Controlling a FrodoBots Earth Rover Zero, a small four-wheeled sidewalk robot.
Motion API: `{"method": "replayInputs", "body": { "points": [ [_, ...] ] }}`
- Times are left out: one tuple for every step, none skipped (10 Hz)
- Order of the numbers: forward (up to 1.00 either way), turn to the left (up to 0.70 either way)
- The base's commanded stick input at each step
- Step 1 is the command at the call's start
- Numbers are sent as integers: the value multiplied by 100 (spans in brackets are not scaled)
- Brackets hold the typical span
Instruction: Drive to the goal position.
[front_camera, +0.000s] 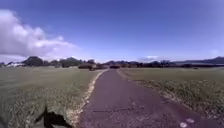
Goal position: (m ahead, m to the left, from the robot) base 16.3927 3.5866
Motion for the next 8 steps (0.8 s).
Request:
{"method": "replayInputs", "body": {
  "points": [
    [70,1],
    [70,1],
    [70,1],
    [70,1],
    [70,1],
    [70,1],
    [70,1],
    [70,1]
  ]
}}
